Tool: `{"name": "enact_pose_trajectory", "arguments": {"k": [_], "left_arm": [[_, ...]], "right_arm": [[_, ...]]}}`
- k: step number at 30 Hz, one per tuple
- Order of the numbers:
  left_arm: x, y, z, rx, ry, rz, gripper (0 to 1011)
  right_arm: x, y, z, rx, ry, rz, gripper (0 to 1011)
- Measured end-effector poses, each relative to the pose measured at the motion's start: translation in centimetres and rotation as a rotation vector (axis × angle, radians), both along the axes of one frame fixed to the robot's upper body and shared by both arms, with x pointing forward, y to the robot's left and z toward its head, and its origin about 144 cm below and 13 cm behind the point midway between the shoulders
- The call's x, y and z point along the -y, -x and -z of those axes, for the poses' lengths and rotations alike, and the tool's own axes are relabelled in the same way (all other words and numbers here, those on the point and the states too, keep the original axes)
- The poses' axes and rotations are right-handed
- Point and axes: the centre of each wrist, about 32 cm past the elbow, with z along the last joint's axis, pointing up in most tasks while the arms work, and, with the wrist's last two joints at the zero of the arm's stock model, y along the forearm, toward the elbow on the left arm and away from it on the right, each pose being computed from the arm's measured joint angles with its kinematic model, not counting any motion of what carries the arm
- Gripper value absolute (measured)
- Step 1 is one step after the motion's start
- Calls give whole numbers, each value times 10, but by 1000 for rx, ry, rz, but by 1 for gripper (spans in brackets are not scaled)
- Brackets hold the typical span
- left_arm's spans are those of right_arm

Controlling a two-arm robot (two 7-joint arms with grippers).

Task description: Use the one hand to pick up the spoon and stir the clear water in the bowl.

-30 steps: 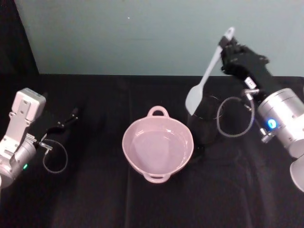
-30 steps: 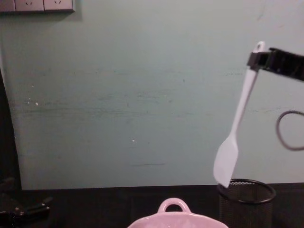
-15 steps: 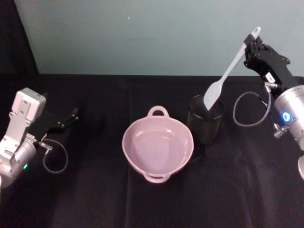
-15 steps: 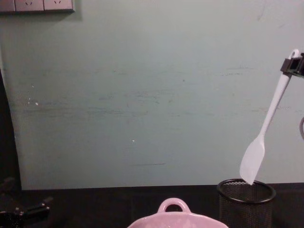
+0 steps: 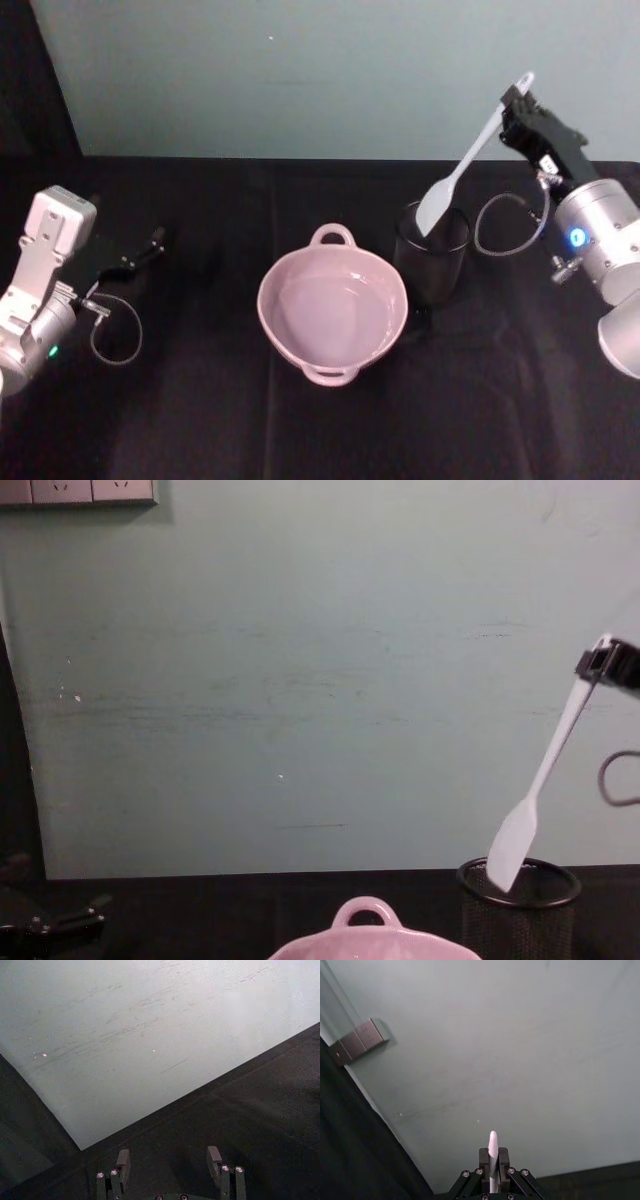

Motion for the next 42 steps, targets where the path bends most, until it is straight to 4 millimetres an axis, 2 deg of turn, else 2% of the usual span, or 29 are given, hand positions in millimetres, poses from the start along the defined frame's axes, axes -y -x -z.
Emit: {"name": "enact_pose_trajectory", "arguments": {"k": [24,42], "left_arm": [[0,0,0,0,0,0,1011],[0,0,0,0,0,0,1011]], "right_arm": [[-12,-5,36,-125,-23,29,112],[-13,-6,45,-145,-33,30,112]]}}
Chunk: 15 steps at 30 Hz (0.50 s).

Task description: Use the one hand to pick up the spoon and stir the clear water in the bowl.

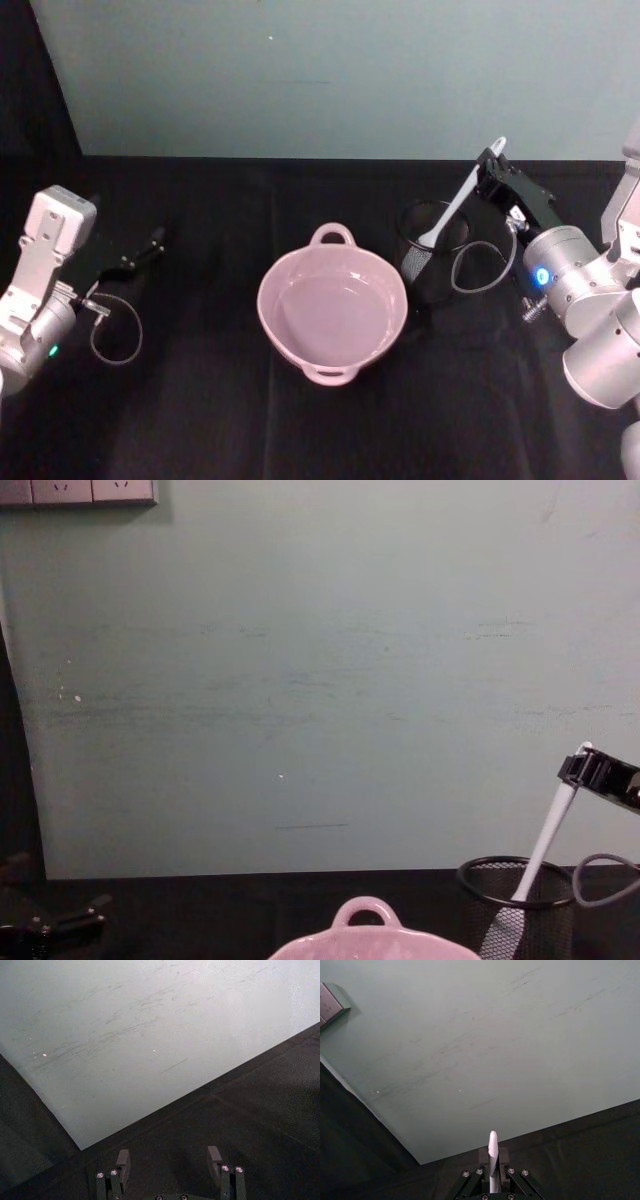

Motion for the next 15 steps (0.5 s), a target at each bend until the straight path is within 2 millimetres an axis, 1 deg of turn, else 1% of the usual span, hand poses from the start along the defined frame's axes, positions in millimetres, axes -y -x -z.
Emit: {"name": "enact_pose_trajectory", "arguments": {"k": [15], "left_arm": [[0,0,0,0,0,0,1011]], "right_arm": [[2,1,1,1,-14,-14,112]]}}
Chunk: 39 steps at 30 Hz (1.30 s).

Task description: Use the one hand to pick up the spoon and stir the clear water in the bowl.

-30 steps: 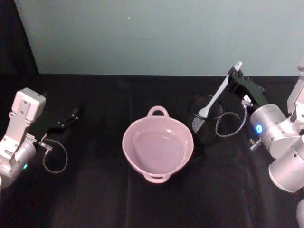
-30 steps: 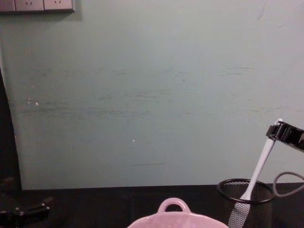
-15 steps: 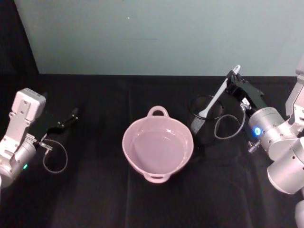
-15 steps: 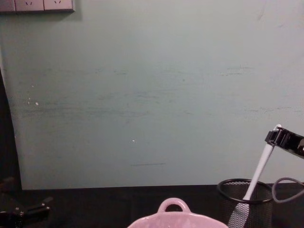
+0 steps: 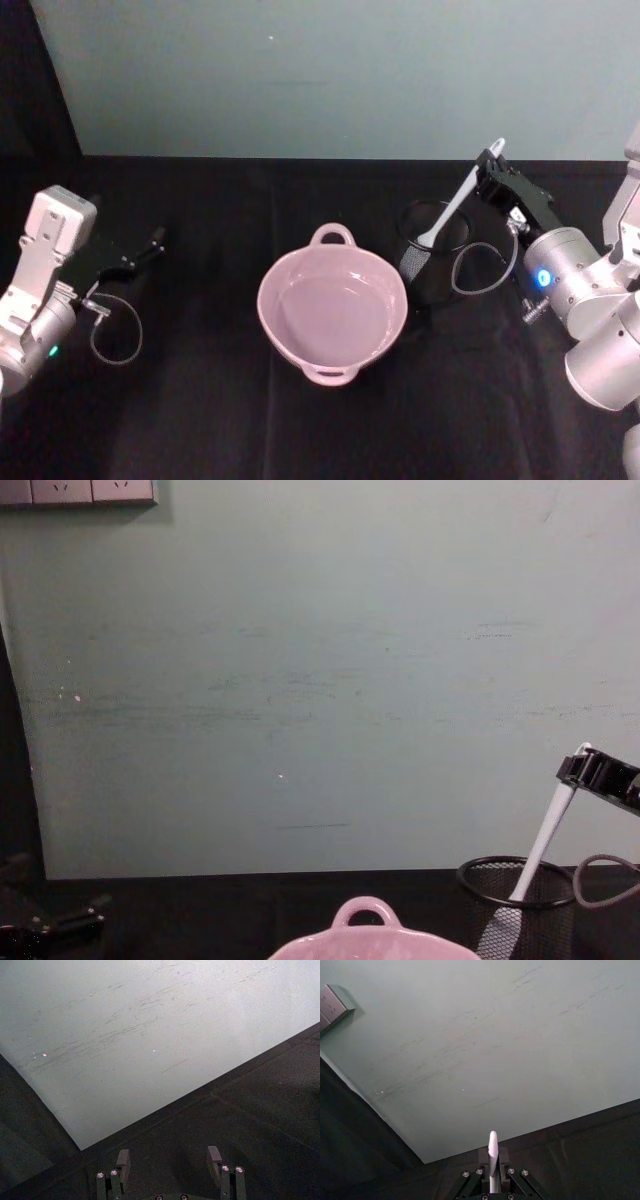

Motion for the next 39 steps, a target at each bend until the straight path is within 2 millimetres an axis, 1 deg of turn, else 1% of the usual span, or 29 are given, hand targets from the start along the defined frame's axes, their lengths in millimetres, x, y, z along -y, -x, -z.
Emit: {"name": "enact_pose_trajectory", "arguments": {"k": [2,5,6,7,8,9,12,13,15,16,17,18,20,22,23,24,26,27,28,29,33,39], "left_arm": [[0,0,0,0,0,0,1011],[0,0,0,0,0,0,1011],[0,0,0,0,0,0,1011],[0,0,0,0,0,0,1011],[0,0,0,0,0,0,1011],[0,0,0,0,0,0,1011],[0,0,0,0,0,0,1011],[0,0,0,0,0,0,1011],[0,0,0,0,0,0,1011],[0,0,0,0,0,0,1011],[0,0,0,0,0,0,1011],[0,0,0,0,0,0,1011],[0,0,0,0,0,0,1011],[0,0,0,0,0,0,1011],[0,0,0,0,0,0,1011],[0,0,0,0,0,0,1011],[0,0,0,0,0,0,1011],[0,0,0,0,0,0,1011],[0,0,0,0,0,0,1011],[0,0,0,0,0,0,1011],[0,0,0,0,0,0,1011],[0,0,0,0,0,0,1011]], "right_arm": [[0,0,0,0,0,0,111],[0,0,0,0,1,1,145],[0,0,0,0,1,1,198],[0,0,0,0,2,1,216],[0,0,0,1,2,1,274],[0,0,0,1,2,1,274],[0,0,-1,1,3,1,354],[0,0,-1,1,3,1,411],[-1,0,-1,2,3,1,449],[-1,0,-1,2,4,1,508],[-1,0,-1,2,4,1,534],[-1,0,-1,2,4,1,595],[-1,0,-1,2,4,2,615],[-1,0,-1,2,4,2,679],[-1,0,-1,2,5,2,737],[-1,0,-1,2,5,2,757],[-1,0,-1,2,5,2,831],[-1,0,-1,2,5,2,843],[-1,0,-1,2,5,2,883],[-1,0,-1,2,5,2,893],[-1,0,-1,1,5,3,992],[-1,0,-1,1,5,3,1003]]}}
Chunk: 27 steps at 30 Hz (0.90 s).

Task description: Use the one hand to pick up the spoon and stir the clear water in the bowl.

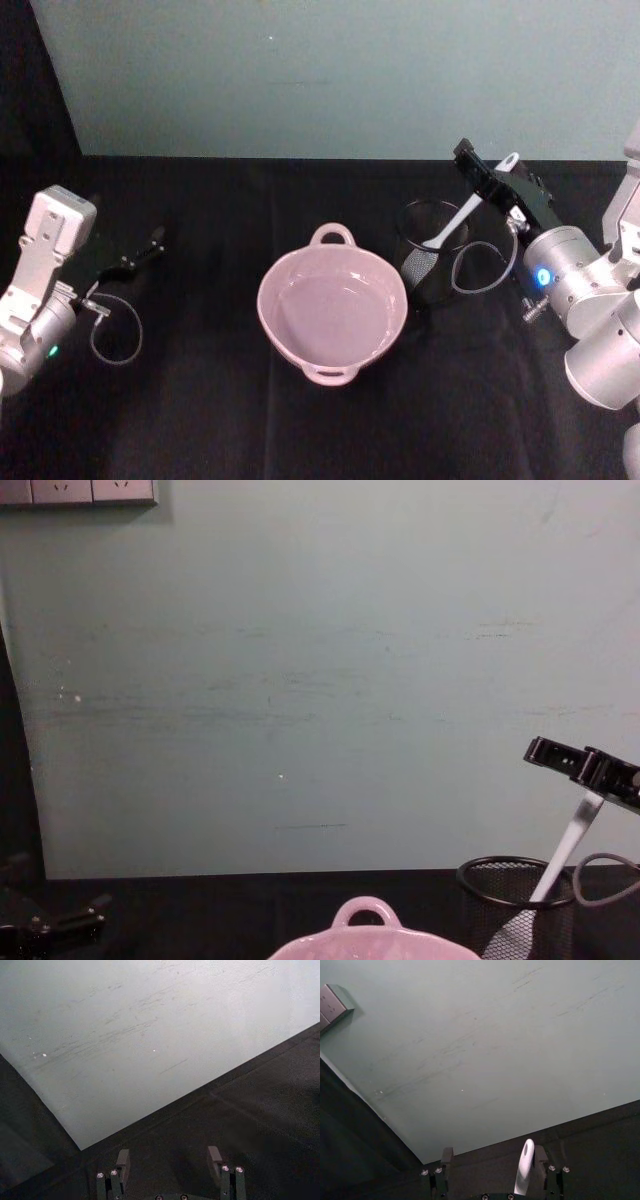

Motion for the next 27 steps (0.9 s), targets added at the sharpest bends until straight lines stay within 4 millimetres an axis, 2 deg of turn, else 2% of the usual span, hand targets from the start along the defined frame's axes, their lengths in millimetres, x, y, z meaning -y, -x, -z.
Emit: {"name": "enact_pose_trajectory", "arguments": {"k": [6,11,15,27], "left_arm": [[0,0,0,0,0,0,1011],[0,0,0,0,0,0,1011],[0,0,0,0,0,0,1011],[0,0,0,0,0,0,1011]], "right_arm": [[0,0,0,0,1,0,1002],[1,8,-6,6,18,-10,1003],[4,18,-10,2,31,-25,1002],[19,62,-21,17,124,-62,1003]]}}
